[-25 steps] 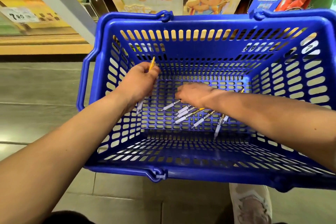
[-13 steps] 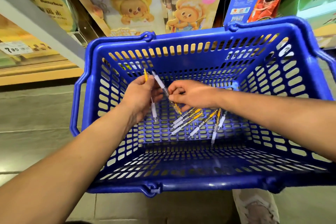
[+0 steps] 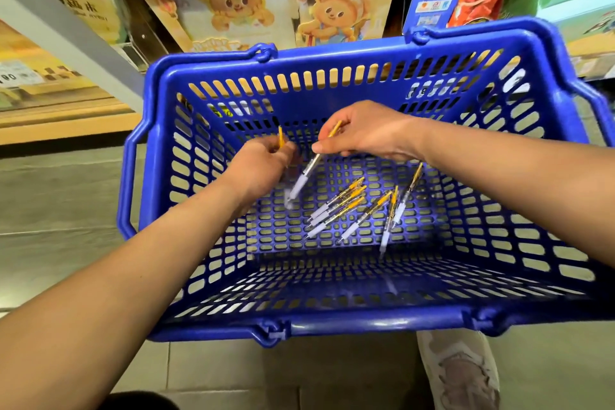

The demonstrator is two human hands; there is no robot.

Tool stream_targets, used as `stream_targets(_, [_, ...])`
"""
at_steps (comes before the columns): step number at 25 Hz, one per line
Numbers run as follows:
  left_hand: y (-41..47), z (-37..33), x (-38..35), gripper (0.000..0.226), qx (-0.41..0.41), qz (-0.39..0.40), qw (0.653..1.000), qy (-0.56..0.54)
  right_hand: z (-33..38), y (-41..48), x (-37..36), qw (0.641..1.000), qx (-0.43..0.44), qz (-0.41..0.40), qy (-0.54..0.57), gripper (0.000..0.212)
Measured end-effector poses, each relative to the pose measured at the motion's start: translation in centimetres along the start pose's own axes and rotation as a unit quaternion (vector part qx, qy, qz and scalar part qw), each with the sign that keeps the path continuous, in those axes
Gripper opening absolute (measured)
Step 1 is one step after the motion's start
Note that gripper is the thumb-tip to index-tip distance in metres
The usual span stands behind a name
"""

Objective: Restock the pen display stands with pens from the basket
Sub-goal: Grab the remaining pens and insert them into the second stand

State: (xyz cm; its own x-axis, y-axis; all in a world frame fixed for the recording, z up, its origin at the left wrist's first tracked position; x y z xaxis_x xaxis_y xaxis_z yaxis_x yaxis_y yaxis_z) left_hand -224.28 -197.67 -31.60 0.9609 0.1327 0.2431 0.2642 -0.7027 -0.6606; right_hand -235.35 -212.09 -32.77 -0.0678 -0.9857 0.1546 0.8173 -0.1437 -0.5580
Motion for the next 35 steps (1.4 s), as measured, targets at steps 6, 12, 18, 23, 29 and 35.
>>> stream_targets(6, [-0.6, 0.5, -2.4, 0.029, 0.012, 0.081, 0.981, -0.175, -0.8, 2.2, -3.8, 0.951, 0.022, 0.124, 0.281, 0.028])
stream_targets(12, [-0.9, 0.9, -1.1, 0.048, 0.031, 0.066, 0.975, -0.211, -6.9, 1.3, -1.2, 0.921, -0.165, 0.05, -0.349, 0.029])
stream_targets(18, [-0.7, 1.2, -1.3, 0.044, 0.031, 0.096, 0.966, -0.236, -9.3, 2.0, -2.2, 0.879, -0.152, 0.092, -0.442, 0.02])
stream_targets(23, [-0.6, 1.2, -1.0, 0.028, 0.038, 0.039, 0.98, -0.191, -4.9, 1.2, -0.1, 0.973, -0.032, 0.044, -0.223, 0.009])
stream_targets(29, [-0.1, 0.3, -0.6, 0.02, 0.007, -0.011, 0.996, -0.089, 0.7, 0.5, -1.8, 0.995, 0.053, 0.085, -0.007, 0.01])
stream_targets(35, [-0.4, 0.9, -3.2, 0.025, 0.026, 0.081, 0.982, -0.17, -1.1, 2.1, -4.2, 0.983, 0.011, 0.09, 0.162, 0.021])
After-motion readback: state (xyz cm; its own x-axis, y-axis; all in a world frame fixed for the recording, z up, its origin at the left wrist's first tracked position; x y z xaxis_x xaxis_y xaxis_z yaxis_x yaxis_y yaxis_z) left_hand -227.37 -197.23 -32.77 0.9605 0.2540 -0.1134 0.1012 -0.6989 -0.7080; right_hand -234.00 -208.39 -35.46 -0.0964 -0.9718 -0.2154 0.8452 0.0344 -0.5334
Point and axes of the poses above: each hand's wrist, its own y-axis towards the middle knuckle, its own x-axis out of the back of the hand, z = x × y, the point moved 8 cm from there along y, towards the middle knuckle, and after that the axes turned 13 degrees about z, right-handed, at the moved point
